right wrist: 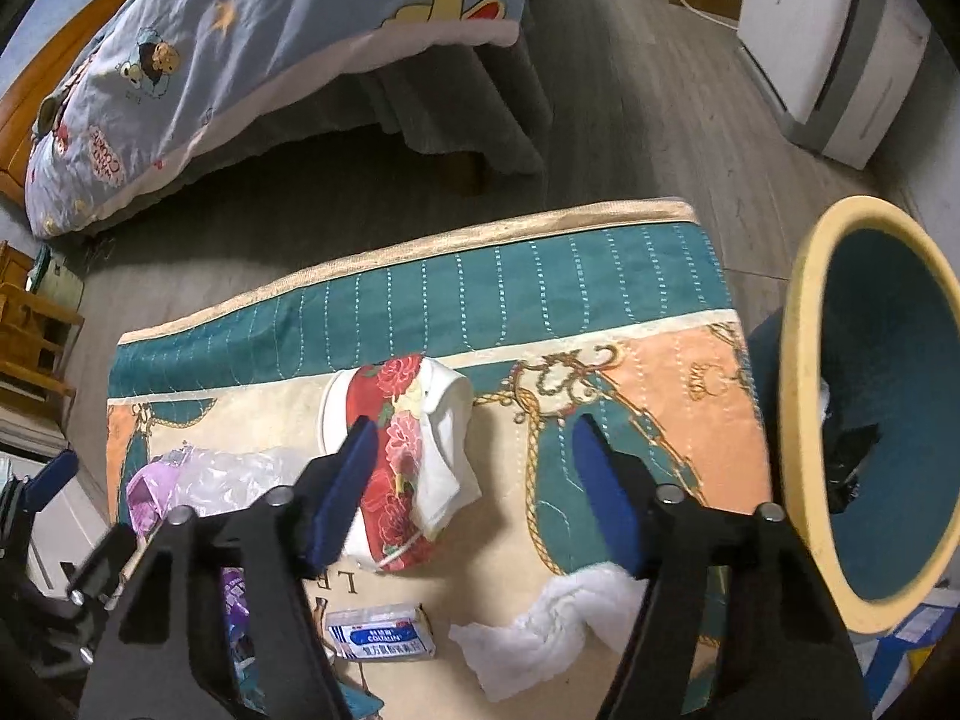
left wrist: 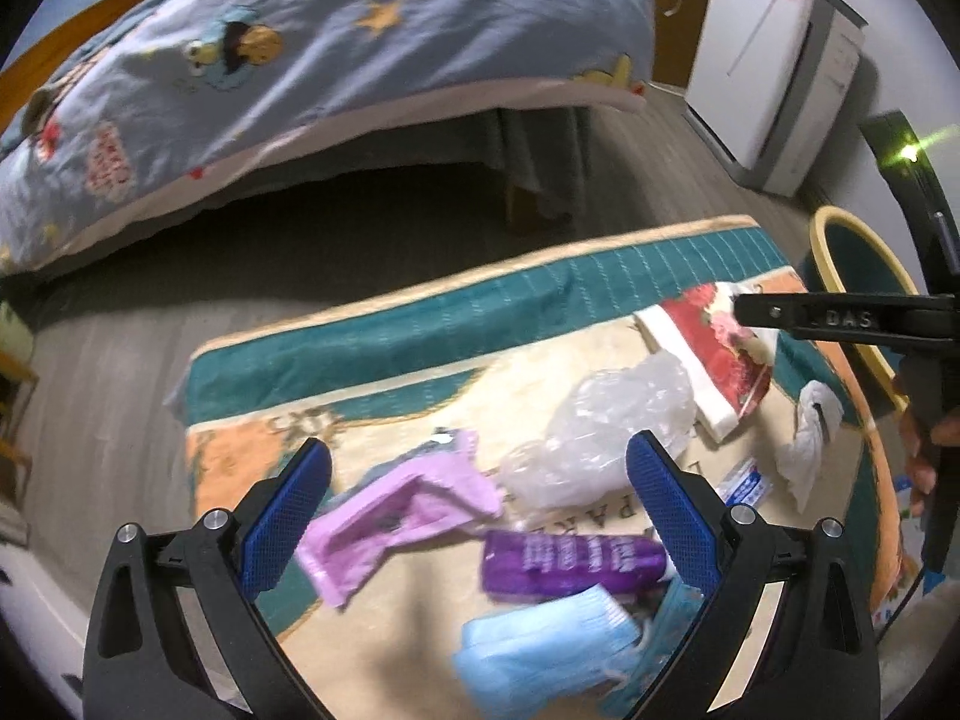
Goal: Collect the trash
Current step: 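Grasp the red floral paper cup with the right tool while the left tool grasps the clear plastic bag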
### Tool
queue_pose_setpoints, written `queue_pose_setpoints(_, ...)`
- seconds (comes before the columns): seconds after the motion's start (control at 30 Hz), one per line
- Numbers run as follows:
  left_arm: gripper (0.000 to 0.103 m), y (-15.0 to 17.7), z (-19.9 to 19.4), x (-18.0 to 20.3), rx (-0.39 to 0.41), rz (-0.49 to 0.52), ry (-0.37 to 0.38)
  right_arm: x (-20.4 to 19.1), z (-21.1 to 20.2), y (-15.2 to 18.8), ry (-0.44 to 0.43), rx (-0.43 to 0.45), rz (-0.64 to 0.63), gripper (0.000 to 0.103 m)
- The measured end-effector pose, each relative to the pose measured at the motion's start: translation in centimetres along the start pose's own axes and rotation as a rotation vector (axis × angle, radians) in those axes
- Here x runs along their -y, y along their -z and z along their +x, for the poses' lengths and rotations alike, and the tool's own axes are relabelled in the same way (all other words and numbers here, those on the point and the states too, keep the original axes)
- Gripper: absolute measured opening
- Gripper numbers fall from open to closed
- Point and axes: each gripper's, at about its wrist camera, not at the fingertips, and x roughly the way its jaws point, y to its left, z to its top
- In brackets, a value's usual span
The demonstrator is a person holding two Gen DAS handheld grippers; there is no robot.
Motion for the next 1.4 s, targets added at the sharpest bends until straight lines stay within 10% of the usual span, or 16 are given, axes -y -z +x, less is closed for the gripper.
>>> queue_pose_setpoints(0.47,0.094,-0.9,3.2,4.9,-0.074,0.116,0.076,-0.9,1.6,-0.8,-0.119,-0.051,-0.019,0.021)
queue_pose_setpoints(0.7,0.038,-0.5,4.3,5.2,-0.153,0.116,0.098,-0.5,0.4,-0.8,-0.127,-0.027,-0.026,0.020)
queue_pose_setpoints(0.8,0.030,-0.6,3.8,5.3,-0.145,0.112,0.102,-0.2,-0.1,-0.8,-0.128,-0.018,-0.019,0.020)
queue_pose_setpoints(1.4,0.029,-1.4,-3.9,7.5,0.069,0.086,0.100,3.4,-7.7,0.5,-0.133,0.123,0.020,0.020)
